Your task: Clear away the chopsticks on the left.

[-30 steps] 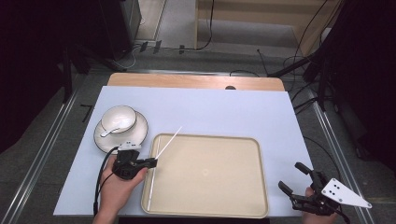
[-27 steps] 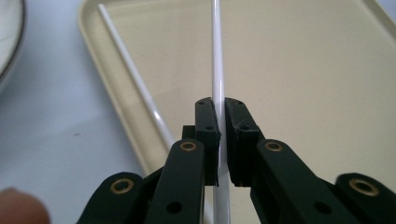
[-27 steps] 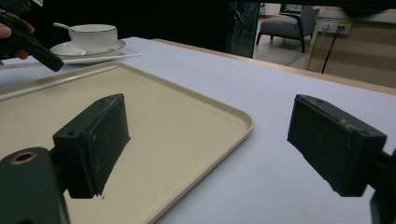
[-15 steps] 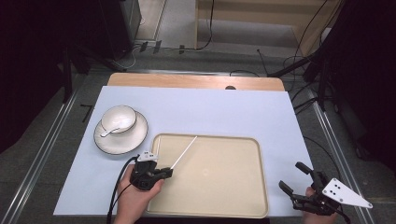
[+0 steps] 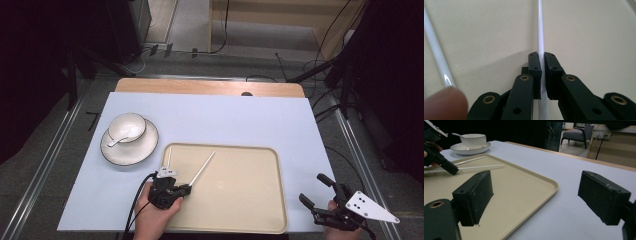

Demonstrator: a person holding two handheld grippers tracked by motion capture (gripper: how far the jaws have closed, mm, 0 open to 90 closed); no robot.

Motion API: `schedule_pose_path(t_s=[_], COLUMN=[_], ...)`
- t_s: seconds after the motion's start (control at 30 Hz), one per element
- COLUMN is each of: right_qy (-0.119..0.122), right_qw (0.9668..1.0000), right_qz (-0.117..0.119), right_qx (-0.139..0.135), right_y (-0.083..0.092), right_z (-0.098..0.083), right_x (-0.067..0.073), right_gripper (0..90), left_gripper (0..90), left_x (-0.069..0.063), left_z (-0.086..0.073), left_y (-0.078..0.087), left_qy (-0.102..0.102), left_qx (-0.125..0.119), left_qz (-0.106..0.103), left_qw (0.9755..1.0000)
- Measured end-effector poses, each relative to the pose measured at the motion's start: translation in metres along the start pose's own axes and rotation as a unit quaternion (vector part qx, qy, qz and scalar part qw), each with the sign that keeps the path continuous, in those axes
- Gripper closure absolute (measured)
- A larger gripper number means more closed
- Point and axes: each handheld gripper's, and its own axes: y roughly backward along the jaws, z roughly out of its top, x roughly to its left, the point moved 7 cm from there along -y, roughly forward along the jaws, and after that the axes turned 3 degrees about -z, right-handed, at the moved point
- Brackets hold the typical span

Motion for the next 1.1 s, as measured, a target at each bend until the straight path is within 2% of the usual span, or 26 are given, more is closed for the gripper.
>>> schedule_pose_path(t_s=[0.33, 0.6, 0.73, 0.83, 0.93, 1.1], right_qy=[-0.001, -0.002, -0.002, -0.001, -0.002, -0.004], right_qw=[1.0, 1.0, 1.0, 1.0, 1.0, 1.0], right_qz=[0.0, -0.001, 0.0, -0.001, -0.002, -0.002], right_qx=[0.0, 0.0, 0.0, -0.002, -0.003, -0.001], right_y=[0.001, 0.001, 0.001, 0.001, 0.002, 0.001], right_z=[0.001, 0.001, 0.001, 0.001, 0.001, 0.001], right_x=[0.001, 0.0, 0.001, 0.0, 0.0, -0.001], right_gripper=[12.9, 12.9, 12.9, 12.9, 12.9, 12.9], left_gripper=[83.9, 82.8, 82.7, 79.4, 80.2, 89.9], left_x=[-0.003, -0.004, -0.004, -0.004, -0.006, -0.008], left_z=[-0.001, -0.001, -0.001, 0.001, 0.008, 0.028], left_y=[-0.001, -0.001, -0.001, 0.0, 0.003, 0.003], left_qy=[-0.019, -0.027, -0.023, -0.021, -0.023, -0.028], left_qx=[-0.001, 0.003, 0.004, 0.006, 0.003, -0.002], left_qz=[0.021, 0.021, 0.019, 0.015, 0.006, -0.008], left_qw=[0.9996, 0.9994, 0.9995, 0.9997, 0.9997, 0.9996])
